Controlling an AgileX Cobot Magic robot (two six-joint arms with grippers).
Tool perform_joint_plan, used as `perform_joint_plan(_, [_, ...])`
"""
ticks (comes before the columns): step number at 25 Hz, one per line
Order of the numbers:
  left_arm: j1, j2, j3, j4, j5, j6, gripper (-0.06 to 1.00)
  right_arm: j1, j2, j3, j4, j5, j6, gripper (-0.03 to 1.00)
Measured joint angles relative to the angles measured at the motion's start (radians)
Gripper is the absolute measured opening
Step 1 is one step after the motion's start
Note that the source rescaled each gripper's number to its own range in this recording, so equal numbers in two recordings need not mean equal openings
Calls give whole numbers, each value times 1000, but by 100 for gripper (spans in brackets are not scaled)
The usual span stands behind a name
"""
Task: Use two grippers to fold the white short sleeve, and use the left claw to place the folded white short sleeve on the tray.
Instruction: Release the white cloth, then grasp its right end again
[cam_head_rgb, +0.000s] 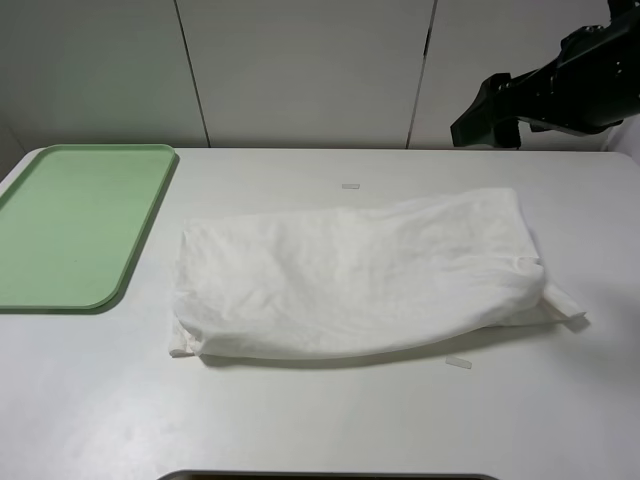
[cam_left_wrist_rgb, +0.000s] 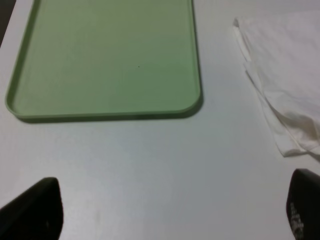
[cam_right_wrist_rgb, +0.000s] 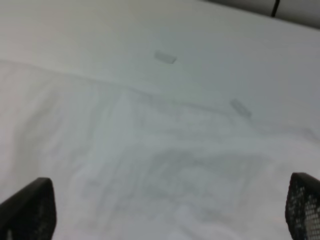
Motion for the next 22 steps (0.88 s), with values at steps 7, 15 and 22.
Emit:
perform_joint_plan(7, [0,0,0,0,0,0,88,0,21,0,4,76,0,100])
perform_joint_plan(15, [0,0,0,0,0,0,88,-52,76,0,138,70,-150,100])
perform_joint_plan(22, [0,0,0,0,0,0,88,-233,219,0,325,121,-338,100])
